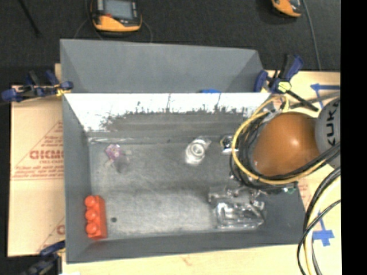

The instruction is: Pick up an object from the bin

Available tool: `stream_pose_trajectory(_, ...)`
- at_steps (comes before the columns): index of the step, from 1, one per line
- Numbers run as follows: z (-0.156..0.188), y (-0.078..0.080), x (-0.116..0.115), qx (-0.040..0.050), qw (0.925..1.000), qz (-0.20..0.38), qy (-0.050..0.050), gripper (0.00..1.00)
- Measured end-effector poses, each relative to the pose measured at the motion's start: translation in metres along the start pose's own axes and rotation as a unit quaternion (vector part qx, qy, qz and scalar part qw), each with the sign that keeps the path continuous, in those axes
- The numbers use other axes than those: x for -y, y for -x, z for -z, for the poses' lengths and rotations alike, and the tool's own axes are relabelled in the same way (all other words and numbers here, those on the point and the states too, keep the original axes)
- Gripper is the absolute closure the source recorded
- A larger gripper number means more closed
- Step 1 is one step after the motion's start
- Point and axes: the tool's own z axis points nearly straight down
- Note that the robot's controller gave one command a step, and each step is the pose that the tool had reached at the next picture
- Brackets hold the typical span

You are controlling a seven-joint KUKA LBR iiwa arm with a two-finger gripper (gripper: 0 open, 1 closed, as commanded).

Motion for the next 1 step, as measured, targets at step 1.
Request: stream_pose_trajectory(1,-0.0076,0.0000,-0.0221,0.0032,0.9999,0.001,-0.011,0.00)
